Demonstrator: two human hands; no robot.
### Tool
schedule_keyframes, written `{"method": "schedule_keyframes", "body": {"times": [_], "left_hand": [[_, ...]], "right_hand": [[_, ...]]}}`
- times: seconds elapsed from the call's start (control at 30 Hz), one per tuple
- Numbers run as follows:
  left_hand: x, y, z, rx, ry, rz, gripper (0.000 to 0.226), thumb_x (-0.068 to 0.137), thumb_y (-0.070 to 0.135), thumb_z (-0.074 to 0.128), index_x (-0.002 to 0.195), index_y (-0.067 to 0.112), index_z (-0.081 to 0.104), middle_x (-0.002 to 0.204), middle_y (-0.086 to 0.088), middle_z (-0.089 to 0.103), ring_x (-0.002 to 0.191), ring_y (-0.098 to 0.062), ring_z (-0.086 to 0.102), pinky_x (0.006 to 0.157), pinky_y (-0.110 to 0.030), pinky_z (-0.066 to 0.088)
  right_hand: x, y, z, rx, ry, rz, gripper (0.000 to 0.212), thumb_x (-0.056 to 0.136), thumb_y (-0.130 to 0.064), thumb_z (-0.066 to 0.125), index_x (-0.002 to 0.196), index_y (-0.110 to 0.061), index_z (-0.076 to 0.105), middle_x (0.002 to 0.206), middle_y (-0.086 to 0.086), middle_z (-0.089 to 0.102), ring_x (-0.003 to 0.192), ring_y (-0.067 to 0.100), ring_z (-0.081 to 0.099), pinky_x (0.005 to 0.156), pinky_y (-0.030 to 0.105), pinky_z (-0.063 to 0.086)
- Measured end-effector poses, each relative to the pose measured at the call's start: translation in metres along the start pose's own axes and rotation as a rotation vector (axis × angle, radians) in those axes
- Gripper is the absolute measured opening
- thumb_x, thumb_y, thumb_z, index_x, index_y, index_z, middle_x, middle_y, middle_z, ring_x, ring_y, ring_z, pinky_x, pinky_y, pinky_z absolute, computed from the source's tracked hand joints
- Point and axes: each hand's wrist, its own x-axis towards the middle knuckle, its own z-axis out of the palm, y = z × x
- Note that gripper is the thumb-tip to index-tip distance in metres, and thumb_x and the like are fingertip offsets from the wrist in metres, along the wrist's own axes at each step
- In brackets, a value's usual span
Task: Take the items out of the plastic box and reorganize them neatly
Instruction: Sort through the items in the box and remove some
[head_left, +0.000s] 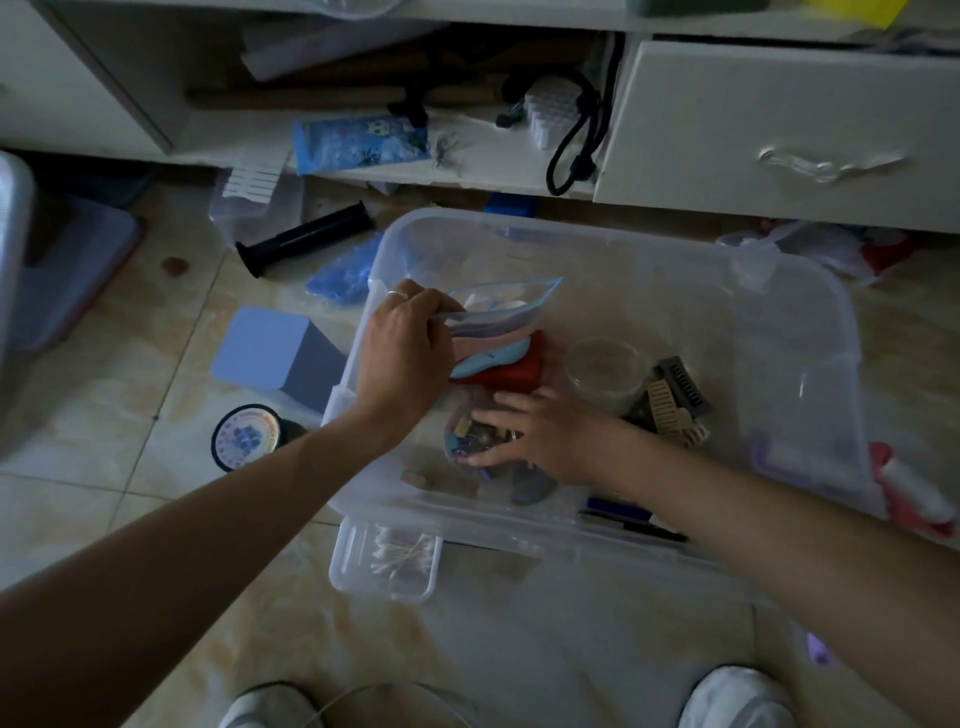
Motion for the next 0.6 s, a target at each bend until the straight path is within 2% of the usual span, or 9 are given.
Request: {"method": "schedule_keyframes", "body": {"times": [0.1, 0.13, 0.2, 0.23, 0.27, 0.3, 0.4, 0.5, 0.6], "left_hand": [[0.000, 0.001, -0.002, -0.018, -0.005, -0.010, 0.038, 0.081, -0.002, 0.042, 0.097, 0.014, 0.073, 0.097, 0.002, 0.062, 0.088, -0.007, 0.051, 0.074, -0.015, 0.037], [0.000, 0.000, -0.003, -0.023, -0.006, -0.007, 0.039, 0.081, -0.002, 0.042, 0.097, 0.014, 0.073, 0.097, 0.002, 0.062, 0.088, -0.008, 0.052, 0.075, -0.016, 0.037], [0.000, 0.000, -0.004, -0.022, -0.015, -0.001, 0.039, 0.081, -0.002, 0.041, 0.096, 0.015, 0.072, 0.097, 0.003, 0.061, 0.088, -0.007, 0.052, 0.076, -0.016, 0.038], [-0.001, 0.000, -0.003, -0.018, -0.020, -0.002, 0.039, 0.081, -0.002, 0.041, 0.096, 0.016, 0.072, 0.097, 0.004, 0.061, 0.087, -0.007, 0.052, 0.075, -0.016, 0.038], [-0.002, 0.001, -0.002, -0.015, -0.023, -0.003, 0.040, 0.081, -0.002, 0.041, 0.095, 0.017, 0.072, 0.097, 0.004, 0.061, 0.086, -0.006, 0.052, 0.074, -0.016, 0.038], [-0.003, 0.001, -0.001, -0.014, -0.026, -0.004, 0.040, 0.081, -0.003, 0.041, 0.095, 0.017, 0.072, 0.097, 0.003, 0.061, 0.086, -0.006, 0.052, 0.074, -0.017, 0.037], [-0.003, 0.001, 0.002, -0.018, -0.033, 0.000, 0.041, 0.080, -0.005, 0.041, 0.097, 0.014, 0.073, 0.097, 0.000, 0.062, 0.087, -0.012, 0.055, 0.075, -0.019, 0.040], [-0.002, -0.001, 0.003, -0.012, -0.035, 0.023, 0.042, 0.079, -0.007, 0.041, 0.098, 0.013, 0.073, 0.096, -0.003, 0.063, 0.089, -0.016, 0.058, 0.077, -0.018, 0.040], [-0.002, -0.002, 0.004, -0.009, -0.040, 0.019, 0.042, 0.080, -0.008, 0.042, 0.097, 0.014, 0.073, 0.096, -0.002, 0.063, 0.088, -0.014, 0.058, 0.074, -0.010, 0.034]], "right_hand": [[-0.004, -0.002, -0.006, 0.050, 0.005, 0.040, 0.051, 0.100, -0.018, 0.052, 0.144, -0.042, 0.046, 0.162, 0.002, 0.029, 0.147, 0.027, 0.027, 0.113, 0.050, 0.029], [-0.004, -0.004, -0.011, 0.041, 0.018, 0.045, 0.042, 0.097, -0.018, 0.056, 0.136, -0.033, 0.057, 0.152, 0.005, 0.042, 0.139, 0.028, 0.037, 0.109, 0.046, 0.034], [0.005, -0.012, -0.017, -0.023, 0.186, 0.053, 0.022, 0.086, -0.019, 0.067, 0.107, -0.018, 0.073, 0.118, 0.006, 0.062, 0.112, 0.028, 0.055, 0.092, 0.041, 0.046], [0.011, -0.018, -0.021, 0.018, 0.268, 0.069, 0.017, 0.082, -0.019, 0.070, 0.097, -0.015, 0.074, 0.105, 0.006, 0.065, 0.103, 0.027, 0.058, 0.084, 0.039, 0.048], [0.019, -0.026, -0.025, 0.148, 0.281, 0.102, 0.017, 0.082, -0.019, 0.068, 0.097, -0.014, 0.074, 0.103, 0.007, 0.066, 0.102, 0.028, 0.059, 0.083, 0.038, 0.049], [0.029, -0.035, -0.030, 0.332, 0.253, 0.149, 0.022, 0.087, -0.018, 0.061, 0.106, -0.016, 0.072, 0.112, 0.009, 0.066, 0.110, 0.029, 0.058, 0.089, 0.038, 0.049], [0.062, -0.056, -0.037, 0.873, -0.017, 0.257, 0.045, 0.096, -0.015, 0.044, 0.139, -0.018, 0.057, 0.145, 0.011, 0.052, 0.137, 0.028, 0.044, 0.113, 0.039, 0.035], [0.079, -0.066, -0.032, 0.960, -0.264, 0.209, 0.042, 0.097, -0.012, 0.041, 0.137, -0.012, 0.056, 0.144, 0.011, 0.053, 0.133, 0.029, 0.048, 0.111, 0.039, 0.037], [0.074, -0.067, -0.029, 0.997, -0.316, 0.193, 0.035, 0.098, -0.017, 0.046, 0.131, -0.015, 0.057, 0.136, 0.005, 0.057, 0.120, 0.022, 0.053, 0.102, 0.036, 0.042]]}}
